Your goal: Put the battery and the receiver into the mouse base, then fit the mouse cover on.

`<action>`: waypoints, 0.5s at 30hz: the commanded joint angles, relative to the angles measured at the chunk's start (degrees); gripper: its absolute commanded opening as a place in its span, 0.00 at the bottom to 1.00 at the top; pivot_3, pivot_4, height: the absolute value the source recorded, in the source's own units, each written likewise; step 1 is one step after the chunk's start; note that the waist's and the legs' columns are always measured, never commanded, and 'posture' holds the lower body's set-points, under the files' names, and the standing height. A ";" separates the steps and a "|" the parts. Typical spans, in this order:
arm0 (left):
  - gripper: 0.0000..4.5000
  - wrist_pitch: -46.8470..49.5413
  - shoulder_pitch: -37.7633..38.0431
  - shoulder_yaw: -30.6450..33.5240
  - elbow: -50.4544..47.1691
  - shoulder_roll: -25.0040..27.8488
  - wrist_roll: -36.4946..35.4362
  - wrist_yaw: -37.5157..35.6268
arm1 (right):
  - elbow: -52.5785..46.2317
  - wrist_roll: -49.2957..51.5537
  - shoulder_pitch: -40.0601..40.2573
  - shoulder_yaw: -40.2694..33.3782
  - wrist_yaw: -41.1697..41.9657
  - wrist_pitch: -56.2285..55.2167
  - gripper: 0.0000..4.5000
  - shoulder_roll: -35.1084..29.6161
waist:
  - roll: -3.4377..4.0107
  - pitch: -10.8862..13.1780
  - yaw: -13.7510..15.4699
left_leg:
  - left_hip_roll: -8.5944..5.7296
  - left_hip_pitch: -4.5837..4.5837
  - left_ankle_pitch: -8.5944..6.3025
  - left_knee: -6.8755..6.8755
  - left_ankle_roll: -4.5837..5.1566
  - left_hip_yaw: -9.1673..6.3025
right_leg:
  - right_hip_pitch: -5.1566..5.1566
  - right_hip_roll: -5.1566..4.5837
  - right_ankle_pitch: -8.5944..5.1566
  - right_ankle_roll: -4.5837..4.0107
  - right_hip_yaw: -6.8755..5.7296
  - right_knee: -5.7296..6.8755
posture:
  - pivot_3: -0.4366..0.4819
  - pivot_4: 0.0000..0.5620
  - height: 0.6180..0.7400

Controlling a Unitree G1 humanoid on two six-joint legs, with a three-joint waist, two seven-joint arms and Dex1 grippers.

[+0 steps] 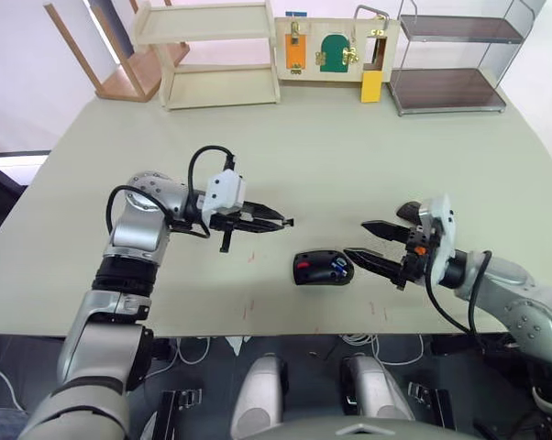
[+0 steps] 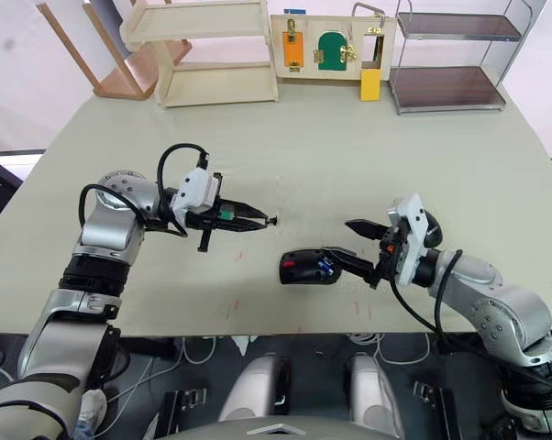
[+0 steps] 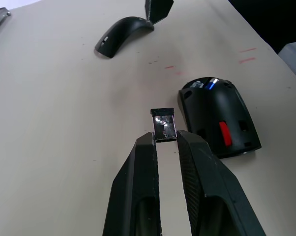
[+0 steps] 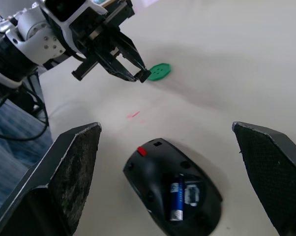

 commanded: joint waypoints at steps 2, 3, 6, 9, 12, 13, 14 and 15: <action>0.03 1.83 0.59 -0.05 -6.32 0.91 -2.63 -1.06 | 0.73 11.99 -5.45 -3.67 -7.59 10.37 1.00 0.88 | 0.00 0.00 -0.07 | 0.00 -0.01 0.00 0.00 0.00 0.01 | 0.00 -0.01 0.00 0.00 0.01 -0.01 | 0.48 0.27 1.00; 0.03 2.22 0.92 -0.11 -7.06 1.04 -2.84 -0.93 | 1.30 13.71 -6.39 -4.05 -8.79 11.61 1.00 1.16 | 0.00 0.00 -0.16 | 0.00 0.00 0.00 0.00 0.00 0.00 | 0.00 -0.01 0.00 0.00 0.01 -0.01 | 0.48 0.27 1.00; 0.03 2.96 1.62 -0.22 -8.32 1.27 -3.15 -0.64 | 2.90 18.39 -8.57 -5.22 -12.61 14.38 1.00 1.94 | 0.00 0.00 -0.23 | 0.01 0.02 0.00 0.00 0.00 0.01 | 0.00 0.00 0.00 0.00 0.02 0.01 | 0.48 0.27 1.00; 0.03 2.70 2.97 -0.20 -9.12 1.64 -3.25 -0.48 | 4.86 25.95 -11.11 -5.09 -17.90 18.49 1.00 1.92 | 0.00 0.00 -0.27 | 0.02 0.01 0.00 0.00 0.00 0.00 | 0.00 0.00 0.00 0.00 0.01 0.02 | 0.48 0.27 1.00; 0.03 3.05 3.84 -0.35 -10.29 1.68 -3.46 -0.09 | 8.41 33.15 -12.98 -4.13 -25.48 21.73 1.00 1.36 | 0.00 0.00 -0.33 | 0.03 0.01 -0.01 -0.01 0.01 0.01 | 0.00 0.00 0.00 0.00 0.03 -0.01 | 0.48 0.27 1.00; 0.03 3.44 3.99 -0.38 -10.73 1.61 -3.66 0.04 | 8.93 34.72 -13.42 -3.95 -26.43 21.91 1.00 1.31 | 0.00 0.00 -0.32 | 0.03 -0.01 -0.01 -0.01 0.01 0.01 | 0.00 -0.01 0.00 0.00 0.03 -0.02 | 0.48 0.27 1.00; 0.03 3.91 4.16 -0.38 -11.23 1.56 -3.92 0.13 | 10.04 38.05 -13.84 -3.48 -28.69 21.79 1.00 1.31 | 0.00 0.00 -0.23 | 0.03 -0.01 -0.01 -0.01 0.01 0.01 | 0.00 -0.01 0.00 0.00 0.03 -0.02 | 0.48 0.27 1.00; 0.03 4.10 4.39 -0.37 -11.67 1.65 -4.10 0.12 | 11.20 41.55 -14.35 -2.87 -31.56 21.24 1.00 1.54 | 0.00 0.00 -0.19 | 0.02 -0.02 -0.01 -0.01 0.01 -0.01 | 0.00 -0.01 0.00 0.00 -0.01 -0.03 | 0.48 0.27 1.00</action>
